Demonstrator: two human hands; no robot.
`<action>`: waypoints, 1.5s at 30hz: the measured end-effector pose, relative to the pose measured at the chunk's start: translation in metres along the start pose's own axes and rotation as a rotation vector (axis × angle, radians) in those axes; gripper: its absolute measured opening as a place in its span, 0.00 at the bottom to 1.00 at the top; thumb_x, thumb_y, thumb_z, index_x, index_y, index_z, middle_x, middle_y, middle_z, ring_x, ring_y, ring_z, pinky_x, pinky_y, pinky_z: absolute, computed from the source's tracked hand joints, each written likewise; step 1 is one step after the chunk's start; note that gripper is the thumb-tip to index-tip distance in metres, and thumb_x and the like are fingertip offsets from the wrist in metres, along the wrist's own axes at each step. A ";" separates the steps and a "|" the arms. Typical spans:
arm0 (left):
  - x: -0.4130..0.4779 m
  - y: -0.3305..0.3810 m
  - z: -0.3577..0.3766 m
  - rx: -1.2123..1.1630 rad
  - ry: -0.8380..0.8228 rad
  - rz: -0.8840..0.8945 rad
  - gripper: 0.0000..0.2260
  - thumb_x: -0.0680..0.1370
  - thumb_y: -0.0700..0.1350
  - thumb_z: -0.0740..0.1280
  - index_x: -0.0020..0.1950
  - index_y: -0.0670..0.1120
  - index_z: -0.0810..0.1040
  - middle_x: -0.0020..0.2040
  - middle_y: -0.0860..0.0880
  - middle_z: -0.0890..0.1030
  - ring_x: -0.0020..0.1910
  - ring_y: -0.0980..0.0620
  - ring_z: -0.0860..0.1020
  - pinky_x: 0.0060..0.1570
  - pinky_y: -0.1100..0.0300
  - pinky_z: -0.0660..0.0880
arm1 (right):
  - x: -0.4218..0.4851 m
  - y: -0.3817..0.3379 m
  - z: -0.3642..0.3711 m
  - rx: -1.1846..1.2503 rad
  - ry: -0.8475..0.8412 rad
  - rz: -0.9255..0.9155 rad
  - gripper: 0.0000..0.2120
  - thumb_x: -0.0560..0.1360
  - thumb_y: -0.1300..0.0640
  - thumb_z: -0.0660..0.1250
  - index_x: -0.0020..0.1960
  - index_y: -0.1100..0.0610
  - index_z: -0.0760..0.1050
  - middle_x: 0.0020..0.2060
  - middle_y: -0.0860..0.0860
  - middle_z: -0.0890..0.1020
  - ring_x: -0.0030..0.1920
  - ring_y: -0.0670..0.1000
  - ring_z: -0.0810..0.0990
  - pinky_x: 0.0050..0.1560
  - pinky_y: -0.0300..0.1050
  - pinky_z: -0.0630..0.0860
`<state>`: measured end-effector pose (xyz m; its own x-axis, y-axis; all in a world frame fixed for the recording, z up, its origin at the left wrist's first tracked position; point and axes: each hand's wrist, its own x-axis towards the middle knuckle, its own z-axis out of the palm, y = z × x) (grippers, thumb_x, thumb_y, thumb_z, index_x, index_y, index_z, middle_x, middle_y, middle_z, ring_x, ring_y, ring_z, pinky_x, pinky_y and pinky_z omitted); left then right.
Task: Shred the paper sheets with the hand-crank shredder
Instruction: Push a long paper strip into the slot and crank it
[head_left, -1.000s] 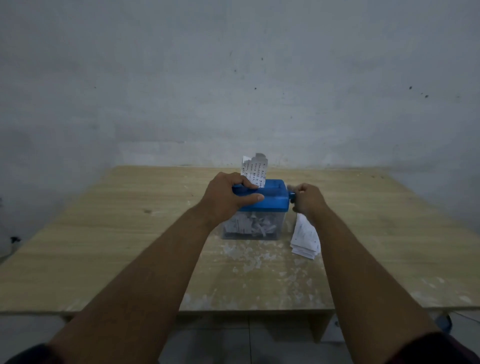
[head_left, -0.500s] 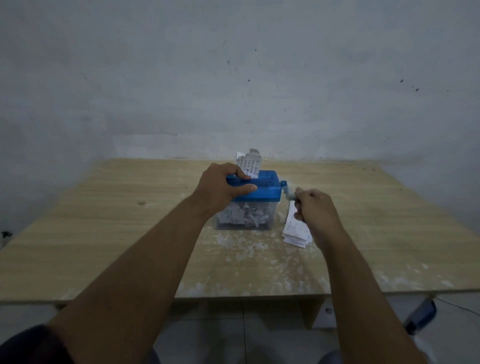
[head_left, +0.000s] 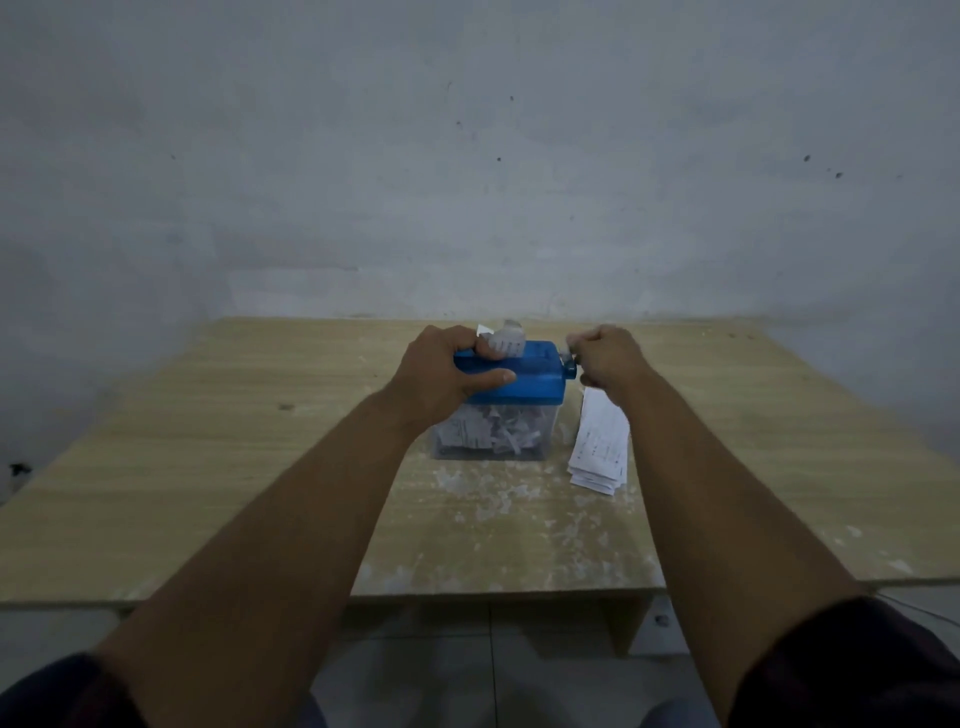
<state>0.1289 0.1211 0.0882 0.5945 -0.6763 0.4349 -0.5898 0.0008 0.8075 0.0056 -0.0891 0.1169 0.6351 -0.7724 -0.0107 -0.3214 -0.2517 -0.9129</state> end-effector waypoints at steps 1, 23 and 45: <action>-0.001 0.000 0.001 -0.018 0.001 0.002 0.10 0.71 0.46 0.84 0.46 0.46 0.86 0.51 0.52 0.87 0.50 0.63 0.84 0.46 0.70 0.79 | 0.001 0.011 0.004 -0.016 -0.027 0.038 0.08 0.82 0.57 0.67 0.44 0.56 0.76 0.45 0.55 0.81 0.41 0.53 0.78 0.49 0.54 0.81; 0.001 0.001 -0.001 -0.032 -0.043 0.006 0.10 0.71 0.47 0.84 0.48 0.57 0.88 0.57 0.59 0.85 0.56 0.64 0.82 0.55 0.68 0.80 | -0.055 -0.005 -0.021 0.212 0.132 -0.178 0.09 0.84 0.54 0.64 0.56 0.58 0.80 0.46 0.50 0.83 0.43 0.49 0.80 0.41 0.43 0.79; -0.001 0.000 0.003 -0.031 0.015 0.004 0.09 0.70 0.56 0.83 0.46 0.56 0.89 0.60 0.58 0.85 0.57 0.62 0.83 0.54 0.66 0.81 | -0.043 0.081 0.018 0.159 0.040 0.077 0.11 0.83 0.54 0.64 0.44 0.57 0.78 0.35 0.54 0.78 0.33 0.53 0.75 0.39 0.52 0.77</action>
<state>0.1268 0.1195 0.0872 0.6005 -0.6654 0.4434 -0.5747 0.0264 0.8180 -0.0345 -0.0660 0.0360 0.5834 -0.8091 -0.0700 -0.2507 -0.0974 -0.9632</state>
